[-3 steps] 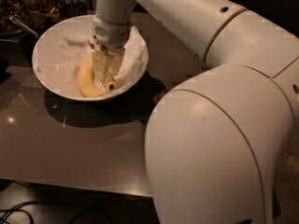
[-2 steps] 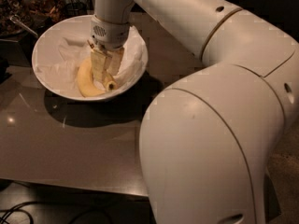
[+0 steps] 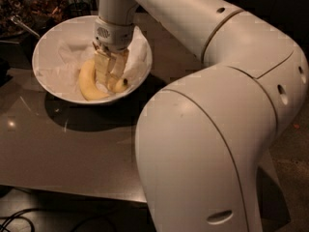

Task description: Pick banana from white bowl

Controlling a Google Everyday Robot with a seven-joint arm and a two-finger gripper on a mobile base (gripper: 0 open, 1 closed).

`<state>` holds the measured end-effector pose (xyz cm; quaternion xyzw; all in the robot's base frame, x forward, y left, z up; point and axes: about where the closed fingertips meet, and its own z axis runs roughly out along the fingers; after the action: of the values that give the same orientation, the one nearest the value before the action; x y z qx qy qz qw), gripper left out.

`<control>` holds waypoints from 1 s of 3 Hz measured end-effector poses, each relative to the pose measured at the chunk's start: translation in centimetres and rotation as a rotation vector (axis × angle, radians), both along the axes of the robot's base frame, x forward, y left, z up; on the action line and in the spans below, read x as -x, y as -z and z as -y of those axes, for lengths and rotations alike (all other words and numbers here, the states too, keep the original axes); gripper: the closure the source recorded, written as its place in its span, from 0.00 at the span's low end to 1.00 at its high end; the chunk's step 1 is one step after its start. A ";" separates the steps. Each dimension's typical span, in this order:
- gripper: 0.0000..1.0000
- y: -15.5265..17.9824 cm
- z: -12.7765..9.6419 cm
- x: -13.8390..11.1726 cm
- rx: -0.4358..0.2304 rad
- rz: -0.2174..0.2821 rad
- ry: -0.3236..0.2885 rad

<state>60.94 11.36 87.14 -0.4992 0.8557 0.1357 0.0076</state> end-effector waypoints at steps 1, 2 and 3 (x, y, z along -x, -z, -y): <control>0.57 0.2 0.1 -0.2 0.000 -0.004 0.007; 0.59 0.6 0.2 -0.4 0.005 -0.009 0.014; 0.61 0.9 0.2 -0.5 0.008 -0.017 0.016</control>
Offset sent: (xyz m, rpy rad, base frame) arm -0.0028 -0.0180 -0.0207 -0.0569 0.0688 -0.0188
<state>61.44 11.21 86.20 -0.4911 0.8603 0.1364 -0.0003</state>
